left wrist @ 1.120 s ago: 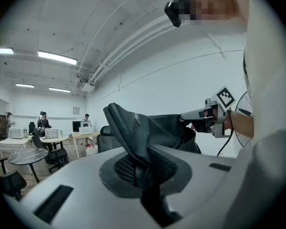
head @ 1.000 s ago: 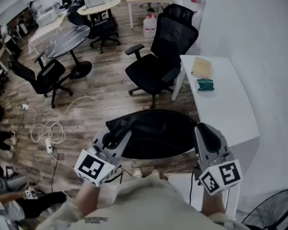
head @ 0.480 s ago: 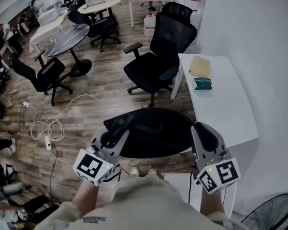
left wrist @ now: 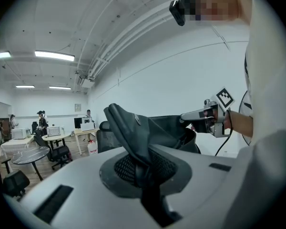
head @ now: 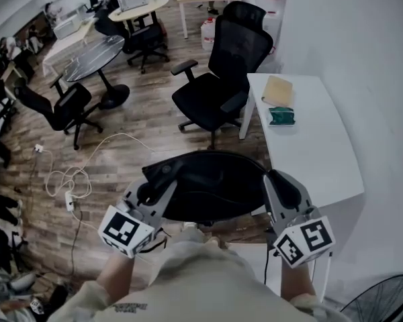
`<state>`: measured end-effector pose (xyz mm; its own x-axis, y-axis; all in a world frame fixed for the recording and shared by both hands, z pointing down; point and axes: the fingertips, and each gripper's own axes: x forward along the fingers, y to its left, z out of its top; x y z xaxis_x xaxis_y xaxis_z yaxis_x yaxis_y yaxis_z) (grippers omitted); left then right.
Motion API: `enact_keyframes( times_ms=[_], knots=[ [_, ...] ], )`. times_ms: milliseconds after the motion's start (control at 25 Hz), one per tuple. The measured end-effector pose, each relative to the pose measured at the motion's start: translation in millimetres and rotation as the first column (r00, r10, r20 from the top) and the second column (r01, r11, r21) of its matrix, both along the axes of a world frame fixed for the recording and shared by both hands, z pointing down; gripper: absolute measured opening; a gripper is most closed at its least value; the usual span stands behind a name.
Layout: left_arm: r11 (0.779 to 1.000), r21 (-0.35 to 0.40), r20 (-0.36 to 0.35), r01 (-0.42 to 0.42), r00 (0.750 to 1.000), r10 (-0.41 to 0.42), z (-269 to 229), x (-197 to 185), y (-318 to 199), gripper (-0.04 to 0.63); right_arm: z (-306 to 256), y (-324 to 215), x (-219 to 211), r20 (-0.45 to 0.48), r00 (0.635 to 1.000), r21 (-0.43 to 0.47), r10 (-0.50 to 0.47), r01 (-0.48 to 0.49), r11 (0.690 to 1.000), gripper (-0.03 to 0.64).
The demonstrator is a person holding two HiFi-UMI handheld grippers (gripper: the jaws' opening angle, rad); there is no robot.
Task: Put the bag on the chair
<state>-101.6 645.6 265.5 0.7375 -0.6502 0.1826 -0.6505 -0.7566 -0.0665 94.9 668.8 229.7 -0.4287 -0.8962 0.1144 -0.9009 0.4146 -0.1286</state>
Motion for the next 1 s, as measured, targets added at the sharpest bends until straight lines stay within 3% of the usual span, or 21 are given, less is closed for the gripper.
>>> enact_keyframes(
  times_ms=[200,520,680,1000],
  knots=[
    [0.999,0.026,0.012,0.024,1.000,-0.025,-2,-4,-17,0.046,4,-19,-3,-0.002,1.000,-0.002,-0.017,0.017,1.000,0.077],
    [0.999,-0.002,0.007,0.047,0.999,-0.047,15,-18,-70,0.046,20,-78,-23,-0.013,0.999,-0.022,-0.044,0.044,0.999,0.077],
    [0.999,0.008,0.015,0.044,0.999,-0.044,22,-24,-113,0.046,29,-122,-28,0.000,0.999,-0.039,-0.036,0.036,0.999,0.077],
    [0.999,-0.043,0.008,0.026,1.000,-0.026,41,-31,-214,0.046,43,-225,-35,0.007,1.000,-0.089,-0.016,0.017,0.996,0.077]
  ],
)
